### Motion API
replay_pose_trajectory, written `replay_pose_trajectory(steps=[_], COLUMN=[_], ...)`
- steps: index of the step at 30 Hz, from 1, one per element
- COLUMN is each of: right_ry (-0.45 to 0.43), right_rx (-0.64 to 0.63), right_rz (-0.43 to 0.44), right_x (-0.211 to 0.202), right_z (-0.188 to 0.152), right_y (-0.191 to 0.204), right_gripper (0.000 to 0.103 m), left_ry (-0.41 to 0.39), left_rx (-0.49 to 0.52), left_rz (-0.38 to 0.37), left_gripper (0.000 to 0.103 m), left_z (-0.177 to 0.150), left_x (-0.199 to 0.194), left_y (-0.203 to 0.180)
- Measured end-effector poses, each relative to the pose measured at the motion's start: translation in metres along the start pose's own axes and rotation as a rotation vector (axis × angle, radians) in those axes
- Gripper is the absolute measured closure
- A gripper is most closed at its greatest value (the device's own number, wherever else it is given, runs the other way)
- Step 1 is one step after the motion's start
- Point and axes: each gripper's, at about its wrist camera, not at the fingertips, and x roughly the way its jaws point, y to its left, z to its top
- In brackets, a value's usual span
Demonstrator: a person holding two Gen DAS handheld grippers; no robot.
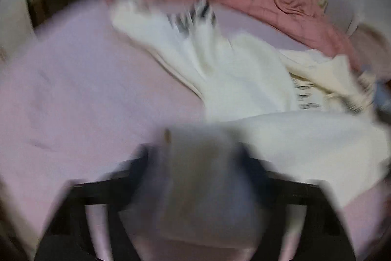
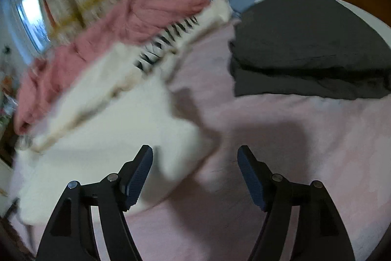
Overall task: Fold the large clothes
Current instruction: 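Grasp the hoodie edge with the left gripper while the right gripper pinches the sleeve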
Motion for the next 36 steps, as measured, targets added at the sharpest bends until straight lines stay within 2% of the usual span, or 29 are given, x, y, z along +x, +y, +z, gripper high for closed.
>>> replay_pose_trajectory(steps=[1,2,3,4,7,9,11,12,13,15,17,19,20,22,24,26,28,30,33,35,36], right_ry=[0.022,-0.005,-0.009,0.002,-0.111,-0.217,-0.252,-0.22,-0.149,-0.046,-0.045,-0.064,-0.065,-0.063,-0.062,-0.063,-0.057,-0.057,-0.06,-0.063,-0.064], right_rx=[-0.009,0.002,0.011,0.024,0.014,-0.014,-0.058,-0.053,-0.006,0.073,0.08,0.035,0.027,0.02,0.021,0.016,0.013,0.016,0.004,-0.028,-0.04], right_rz=[0.01,0.013,0.066,0.119,0.044,0.011,-0.047,-0.069,-0.061,-0.02,0.002,0.0,0.004,0.013,0.016,0.003,-0.005,-0.006,-0.012,-0.025,-0.031], right_x=[0.006,0.006,0.006,0.009,-0.01,-0.036,-0.041,-0.034,-0.018,0.003,0.005,0.002,0.002,0.0,-0.001,-0.004,-0.005,-0.005,-0.005,-0.005,-0.005], right_z=[0.0,0.0,0.001,0.003,0.002,0.001,0.001,0.002,0.003,0.002,0.004,0.006,0.007,0.005,0.007,0.003,0.002,-0.002,-0.003,-0.004,-0.004], right_y=[0.002,0.003,0.005,0.006,0.014,0.025,0.032,0.033,0.024,0.006,0.001,0.004,0.006,0.007,0.007,0.006,0.007,0.011,0.013,0.016,0.018], right_gripper=[0.041,0.046,0.074,0.091,0.092,0.093,0.093,0.093,0.093,0.093,0.093,0.093,0.092,0.092,0.091,0.091,0.091,0.09,0.09,0.09,0.09], left_ry=[0.004,-0.029,-0.078,-0.15,-0.336,-0.371,-0.333,-0.288,-0.226,-0.117,-0.151,-0.208,-0.245,-0.282,-0.313,-0.317,-0.286,-0.222,-0.134,-0.128,-0.14], left_rx=[-0.03,-0.012,0.034,0.075,0.076,0.105,0.163,0.209,0.24,0.239,0.207,0.112,0.069,0.041,0.057,0.113,0.206,0.33,0.441,0.485,0.48], left_rz=[-0.037,-0.028,-0.009,0.013,-0.05,-0.031,0.035,0.081,0.123,0.129,0.078,0.09,0.093,0.015,-0.033,-0.07,-0.086,-0.058,0.041,0.086,0.09], left_gripper=[0.085,0.089,0.092,0.093,0.093,0.093,0.093,0.093,0.092,0.086,0.074,0.009,0.007,0.013,0.013,0.013,0.013,0.013,0.022,0.023,0.031], left_z=[0.001,0.004,0.007,0.01,0.029,0.044,0.053,0.053,0.051,0.042,0.03,0.024,0.017,0.002,-0.013,-0.03,-0.048,-0.059,-0.056,-0.054,-0.049], left_x=[0.002,-0.001,-0.007,-0.02,-0.06,-0.064,-0.042,-0.022,0.003,0.042,0.041,0.023,0.012,-0.01,-0.032,-0.05,-0.057,-0.047,-0.018,-0.001,0.002], left_y=[0.002,-0.003,-0.011,-0.02,-0.034,-0.047,-0.057,-0.061,-0.061,-0.049,-0.035,-0.014,-0.002,0.015,0.021,0.021,0.011,-0.003,-0.025,-0.034,-0.035])
